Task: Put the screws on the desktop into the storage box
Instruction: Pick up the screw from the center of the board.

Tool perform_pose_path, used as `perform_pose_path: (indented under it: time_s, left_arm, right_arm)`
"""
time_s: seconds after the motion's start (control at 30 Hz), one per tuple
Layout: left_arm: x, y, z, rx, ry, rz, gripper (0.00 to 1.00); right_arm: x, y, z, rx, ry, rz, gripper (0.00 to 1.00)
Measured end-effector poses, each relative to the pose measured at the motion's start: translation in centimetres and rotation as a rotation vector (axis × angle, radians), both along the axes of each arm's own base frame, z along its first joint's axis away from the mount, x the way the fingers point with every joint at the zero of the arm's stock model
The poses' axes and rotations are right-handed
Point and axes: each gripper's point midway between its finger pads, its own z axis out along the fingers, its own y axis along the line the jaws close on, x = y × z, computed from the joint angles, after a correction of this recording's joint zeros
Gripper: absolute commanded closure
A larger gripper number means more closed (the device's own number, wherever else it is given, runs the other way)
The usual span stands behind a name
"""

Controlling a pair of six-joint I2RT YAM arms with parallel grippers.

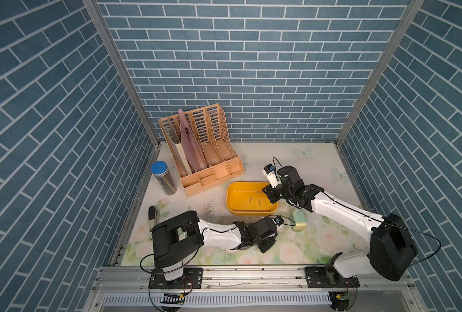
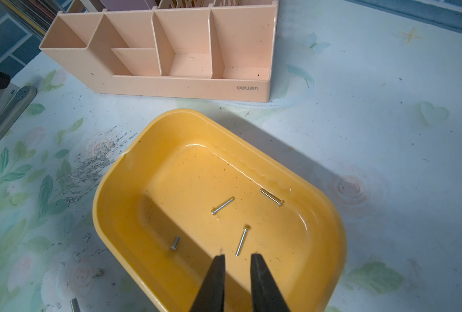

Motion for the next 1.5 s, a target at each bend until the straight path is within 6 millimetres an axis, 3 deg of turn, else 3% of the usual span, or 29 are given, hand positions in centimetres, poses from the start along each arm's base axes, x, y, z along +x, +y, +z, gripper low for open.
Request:
perform_pose_path:
  time_s: [0.23,0.8,1.07,1.27,1.5]
  left_arm:
    - [-0.3,0.3,-0.6,0.038,0.005,0.004,0.66]
    - [0.2,0.7,-0.8,0.135,-0.012,0.034,0.82]
    - [0.0,0.6,-1.0,0.174,-0.012,0.029,0.83]
    - [0.0,0.6,-0.9,0.19,-0.024,0.032,1.0]
    - [0.0,0.5,-1.0,0.233,-0.047,0.04,1.0]
  right_arm:
    - [-0.2,-0.2,0.2,0.004,-0.005,0.0,0.79]
    - [-0.5,-0.5,1.6,0.027,-0.036,-0.002,0.78]
    - [-0.6,-0.9,2.4,0.034,-0.06,-0.015,0.78]
    - [-0.6,-1.3,3.5,0.048,-0.093,-0.027,0.78]
    - [-0.5,-1.5,3.5,0.047,-0.102,-0.035,0.78]
